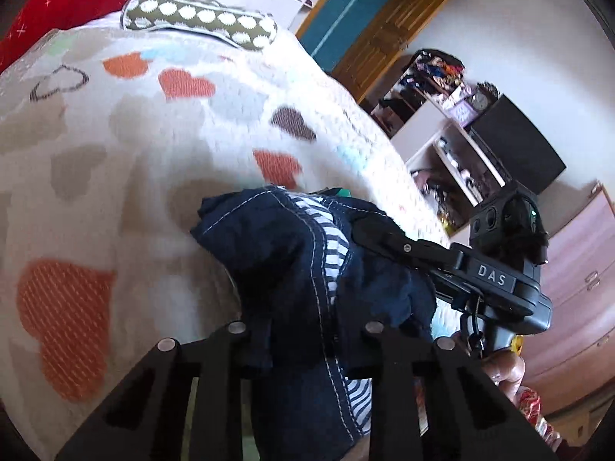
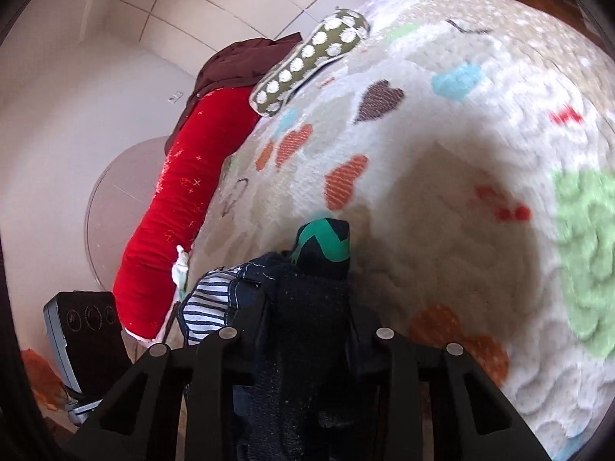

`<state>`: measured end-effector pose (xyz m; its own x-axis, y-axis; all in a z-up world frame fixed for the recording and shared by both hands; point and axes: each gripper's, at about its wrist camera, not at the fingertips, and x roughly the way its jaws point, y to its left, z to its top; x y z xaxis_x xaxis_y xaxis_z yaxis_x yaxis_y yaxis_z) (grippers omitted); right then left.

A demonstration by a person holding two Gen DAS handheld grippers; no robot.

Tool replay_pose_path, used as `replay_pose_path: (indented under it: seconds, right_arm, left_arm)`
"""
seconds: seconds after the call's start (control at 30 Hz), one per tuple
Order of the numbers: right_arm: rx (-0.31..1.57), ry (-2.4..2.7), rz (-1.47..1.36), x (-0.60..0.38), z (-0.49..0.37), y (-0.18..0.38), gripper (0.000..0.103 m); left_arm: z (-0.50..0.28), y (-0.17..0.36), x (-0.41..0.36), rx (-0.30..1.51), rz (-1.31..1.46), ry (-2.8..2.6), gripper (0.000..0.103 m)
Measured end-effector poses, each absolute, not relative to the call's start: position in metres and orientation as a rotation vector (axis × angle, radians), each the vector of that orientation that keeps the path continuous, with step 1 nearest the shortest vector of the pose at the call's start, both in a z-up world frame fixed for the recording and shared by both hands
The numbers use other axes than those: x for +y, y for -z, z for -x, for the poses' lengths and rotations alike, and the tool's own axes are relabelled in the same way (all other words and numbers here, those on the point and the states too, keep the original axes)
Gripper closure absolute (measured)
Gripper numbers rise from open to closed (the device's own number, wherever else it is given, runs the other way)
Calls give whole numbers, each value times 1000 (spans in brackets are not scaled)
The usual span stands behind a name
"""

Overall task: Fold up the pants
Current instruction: 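Grasp the folded navy pants edge with the left gripper and lift it, then fold the pants edge over with the left gripper and open it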

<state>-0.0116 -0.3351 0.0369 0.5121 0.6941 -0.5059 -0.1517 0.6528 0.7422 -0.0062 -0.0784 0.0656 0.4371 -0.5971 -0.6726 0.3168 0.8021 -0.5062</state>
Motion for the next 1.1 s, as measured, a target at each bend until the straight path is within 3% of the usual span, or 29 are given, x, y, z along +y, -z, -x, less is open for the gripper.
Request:
replay_pose_path:
  seconds: [0.2,0.3,0.43,0.57,0.67,0.77,0.93,0.97,1.0,1.03,1.1]
  right_arm:
    - [818,-563,-590,-302,-43,-87,69]
    - [839,-476,-457,-282,-75,-87,49]
    - [930,-303,-288,-273,-96,-66,49]
    - [808,-319,-246,-285,-61,-93,49]
    - [745,-370,-253,-277,-35,-109,63]
    - [784,-444,-265,-258,-31,-103,64]
    - [932,-406,-274,-236,-54,-61,61]
    - [914,-410,-311,-241,-50,-66,60]
    - [899,-419,-335,-245,-45,-72,56]
    - [868,-429,-348,-250,-35,-82,53]
    - [780,-413,-327,-258,-5,-101,37]
  left_arm:
    - [-53,-88,-62,926,330,473,75]
    - [-81,-74,-52,960,289,366,74]
    - [-77,-60,-28,1008,288,348,74]
    - [-37,-63,-10,966,260,339,70]
    - [-7,-63,-5,936,254,315,69]
    - [18,-71,-11,890,240,301,68]
    - [66,-106,-19,739,182,254,47]
    - [77,-115,-20,698,166,240,37]
    - [88,-124,-19,653,156,223,24]
    - [98,-132,-17,611,153,201,19]
    - [115,-146,-13,532,158,148,13]
